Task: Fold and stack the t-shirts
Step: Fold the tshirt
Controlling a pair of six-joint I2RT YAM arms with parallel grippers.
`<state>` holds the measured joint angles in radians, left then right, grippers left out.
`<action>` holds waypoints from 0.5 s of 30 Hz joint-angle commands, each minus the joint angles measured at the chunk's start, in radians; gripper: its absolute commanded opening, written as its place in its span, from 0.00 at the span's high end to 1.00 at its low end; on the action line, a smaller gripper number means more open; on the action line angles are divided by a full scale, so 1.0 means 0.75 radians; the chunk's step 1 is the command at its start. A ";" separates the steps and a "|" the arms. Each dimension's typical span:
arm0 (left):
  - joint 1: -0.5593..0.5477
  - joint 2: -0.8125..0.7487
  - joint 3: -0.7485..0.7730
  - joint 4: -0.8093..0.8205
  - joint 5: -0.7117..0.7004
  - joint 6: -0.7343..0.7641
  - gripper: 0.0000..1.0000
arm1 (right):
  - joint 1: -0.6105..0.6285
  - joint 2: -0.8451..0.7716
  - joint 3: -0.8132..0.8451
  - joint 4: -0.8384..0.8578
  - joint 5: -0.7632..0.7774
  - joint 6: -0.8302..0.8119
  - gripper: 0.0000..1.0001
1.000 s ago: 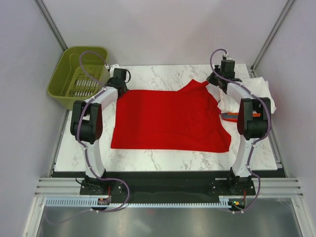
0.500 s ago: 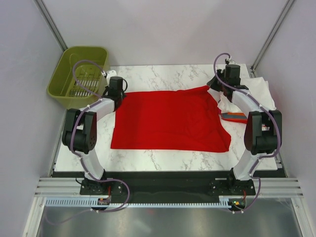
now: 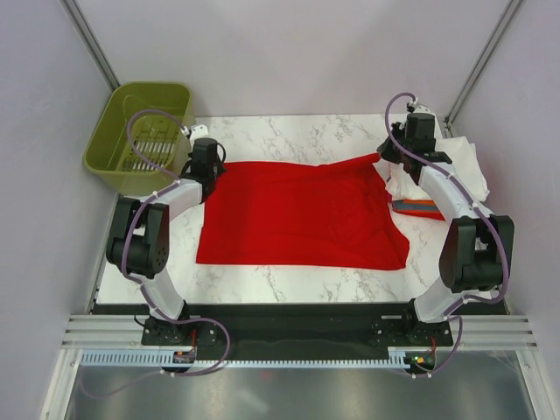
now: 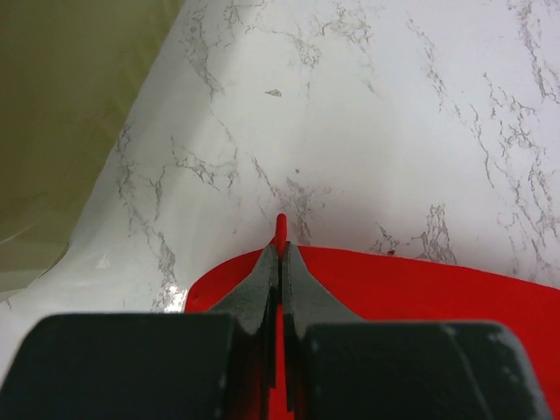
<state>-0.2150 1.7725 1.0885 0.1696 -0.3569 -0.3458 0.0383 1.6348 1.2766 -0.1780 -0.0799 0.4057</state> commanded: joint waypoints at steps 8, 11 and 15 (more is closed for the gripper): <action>-0.012 -0.158 -0.138 0.109 -0.093 0.052 0.98 | 0.002 -0.161 -0.049 -0.074 0.080 -0.062 1.00; -0.010 -0.205 -0.183 0.122 -0.133 0.036 0.98 | 0.006 -0.240 -0.121 -0.078 0.096 -0.064 1.00; -0.010 -0.259 -0.251 0.156 -0.146 0.009 0.98 | 0.031 -0.316 -0.182 -0.092 0.135 -0.075 1.00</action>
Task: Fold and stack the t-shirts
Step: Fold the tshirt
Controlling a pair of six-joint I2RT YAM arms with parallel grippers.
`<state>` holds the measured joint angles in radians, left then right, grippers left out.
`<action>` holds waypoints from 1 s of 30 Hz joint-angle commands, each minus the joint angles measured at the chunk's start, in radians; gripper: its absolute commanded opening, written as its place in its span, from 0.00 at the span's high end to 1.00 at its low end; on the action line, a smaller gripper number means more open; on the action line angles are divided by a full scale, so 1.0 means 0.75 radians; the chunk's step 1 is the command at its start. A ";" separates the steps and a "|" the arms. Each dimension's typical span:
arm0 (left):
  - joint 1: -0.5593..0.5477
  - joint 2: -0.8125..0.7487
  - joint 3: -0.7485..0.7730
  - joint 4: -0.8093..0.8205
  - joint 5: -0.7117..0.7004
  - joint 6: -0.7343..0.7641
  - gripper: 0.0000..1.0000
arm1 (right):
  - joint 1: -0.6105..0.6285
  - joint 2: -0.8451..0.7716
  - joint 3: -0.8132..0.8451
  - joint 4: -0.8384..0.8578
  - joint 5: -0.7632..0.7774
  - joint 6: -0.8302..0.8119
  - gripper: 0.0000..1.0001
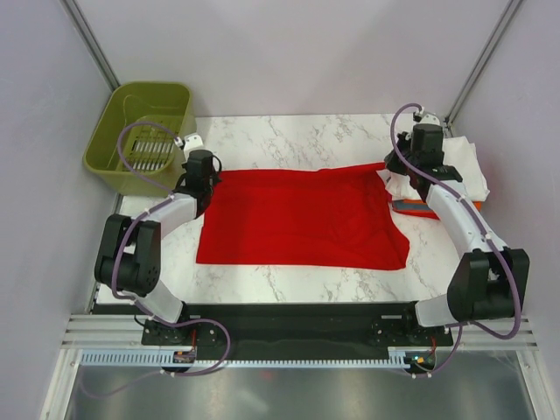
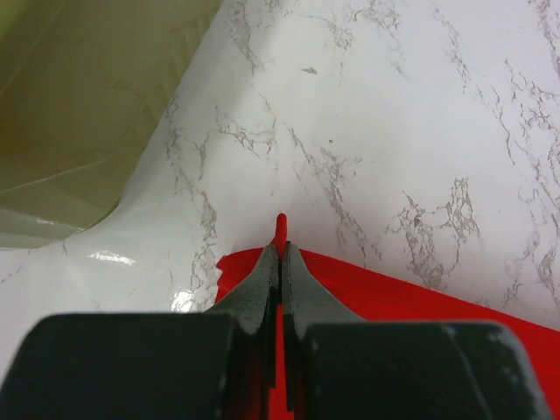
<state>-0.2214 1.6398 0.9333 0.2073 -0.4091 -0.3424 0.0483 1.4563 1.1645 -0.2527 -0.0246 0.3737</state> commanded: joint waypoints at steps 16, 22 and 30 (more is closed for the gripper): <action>-0.022 -0.172 -0.168 0.151 -0.007 0.043 0.98 | 0.279 -0.297 -0.235 -0.080 0.485 -0.011 1.00; -0.042 -0.204 -0.199 0.133 -0.003 0.056 0.98 | 0.296 -0.391 -0.323 -0.097 0.622 0.044 1.00; -0.069 -0.241 -0.248 0.124 0.008 0.045 0.98 | 0.308 -0.489 -0.409 -0.117 0.644 0.062 1.00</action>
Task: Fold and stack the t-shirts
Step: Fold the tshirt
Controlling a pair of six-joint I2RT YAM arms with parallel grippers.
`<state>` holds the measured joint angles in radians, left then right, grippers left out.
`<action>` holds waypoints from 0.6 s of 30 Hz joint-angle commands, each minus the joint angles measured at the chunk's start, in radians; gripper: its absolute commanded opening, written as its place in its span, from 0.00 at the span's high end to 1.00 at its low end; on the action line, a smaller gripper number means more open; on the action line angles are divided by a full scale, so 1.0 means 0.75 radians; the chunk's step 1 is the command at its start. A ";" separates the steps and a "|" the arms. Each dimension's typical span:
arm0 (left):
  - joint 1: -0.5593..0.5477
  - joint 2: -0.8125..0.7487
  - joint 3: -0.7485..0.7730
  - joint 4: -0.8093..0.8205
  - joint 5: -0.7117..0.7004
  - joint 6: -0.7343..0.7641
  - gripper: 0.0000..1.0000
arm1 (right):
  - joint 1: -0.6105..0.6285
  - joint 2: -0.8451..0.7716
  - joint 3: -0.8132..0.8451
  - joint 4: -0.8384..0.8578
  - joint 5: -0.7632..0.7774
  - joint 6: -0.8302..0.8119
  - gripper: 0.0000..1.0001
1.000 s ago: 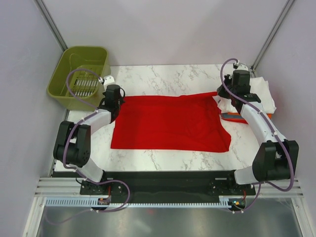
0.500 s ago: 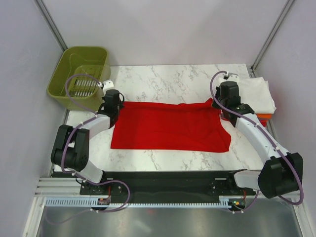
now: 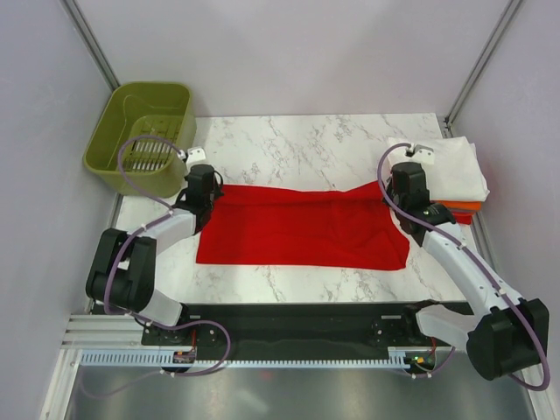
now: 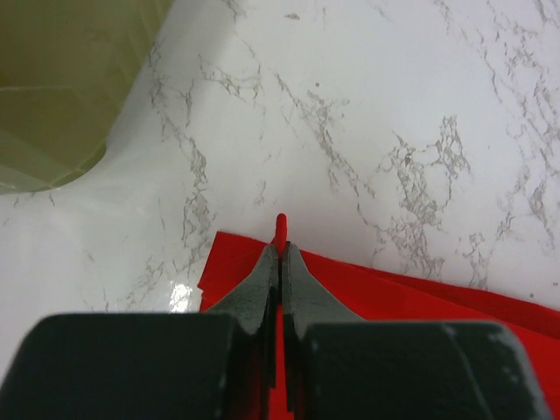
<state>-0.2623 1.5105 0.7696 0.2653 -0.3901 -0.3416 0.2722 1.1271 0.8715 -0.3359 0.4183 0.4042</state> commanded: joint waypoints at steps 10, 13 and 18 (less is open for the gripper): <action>-0.023 -0.183 -0.138 0.008 -0.051 -0.027 0.97 | 0.036 -0.153 -0.164 -0.039 0.023 0.130 1.00; -0.025 -0.226 -0.177 -0.016 -0.020 -0.074 0.96 | 0.038 -0.218 -0.225 -0.039 -0.003 0.203 0.98; -0.037 -0.279 -0.261 -0.027 -0.020 -0.174 0.68 | 0.036 -0.363 -0.340 -0.033 -0.063 0.350 0.77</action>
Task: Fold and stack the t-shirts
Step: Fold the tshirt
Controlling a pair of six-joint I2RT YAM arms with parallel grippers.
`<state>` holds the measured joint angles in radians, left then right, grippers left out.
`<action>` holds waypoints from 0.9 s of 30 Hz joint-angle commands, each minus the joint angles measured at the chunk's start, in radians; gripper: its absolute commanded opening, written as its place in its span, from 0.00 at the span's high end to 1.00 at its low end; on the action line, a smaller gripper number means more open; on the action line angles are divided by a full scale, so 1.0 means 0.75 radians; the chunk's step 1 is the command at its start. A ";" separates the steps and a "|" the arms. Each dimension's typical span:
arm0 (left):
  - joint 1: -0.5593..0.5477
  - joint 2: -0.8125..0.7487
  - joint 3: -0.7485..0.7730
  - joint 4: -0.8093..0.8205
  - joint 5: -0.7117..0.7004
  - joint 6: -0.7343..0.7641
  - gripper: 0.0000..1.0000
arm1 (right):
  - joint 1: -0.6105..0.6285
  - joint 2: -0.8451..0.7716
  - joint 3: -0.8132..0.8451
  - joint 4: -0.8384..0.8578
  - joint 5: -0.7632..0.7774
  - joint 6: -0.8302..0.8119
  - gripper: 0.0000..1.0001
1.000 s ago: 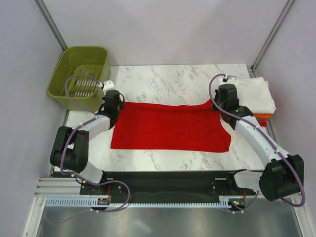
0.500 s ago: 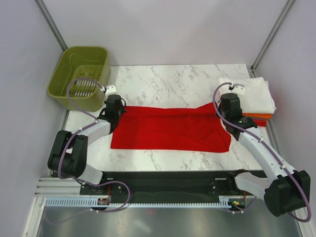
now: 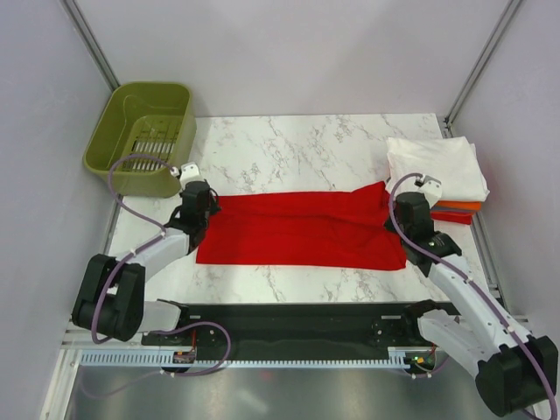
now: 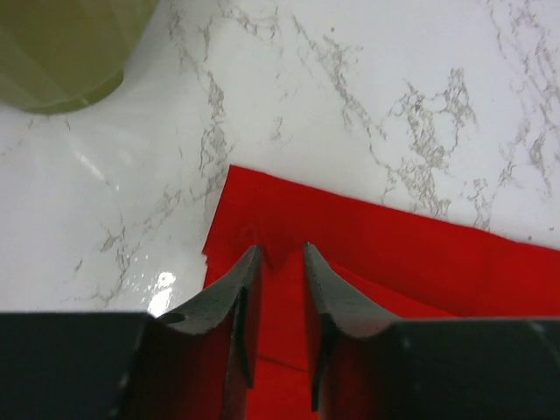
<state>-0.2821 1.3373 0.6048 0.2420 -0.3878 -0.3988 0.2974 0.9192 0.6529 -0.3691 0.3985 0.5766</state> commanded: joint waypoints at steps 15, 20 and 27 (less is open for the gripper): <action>-0.015 -0.231 -0.024 -0.202 -0.025 -0.256 0.48 | 0.006 -0.028 -0.159 0.343 -0.394 0.047 0.43; -0.019 -0.141 0.106 -0.284 0.110 -0.270 0.43 | 0.006 0.261 -0.020 0.388 -0.388 -0.028 0.43; -0.141 0.029 0.285 -0.274 0.204 -0.313 0.44 | 0.006 0.531 0.154 0.429 -0.274 -0.039 0.43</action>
<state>-0.3389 1.3193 0.7429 0.0395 -0.2821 -0.5903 0.2993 1.2617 0.6979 -0.1020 0.1505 0.5732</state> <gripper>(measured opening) 0.564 0.574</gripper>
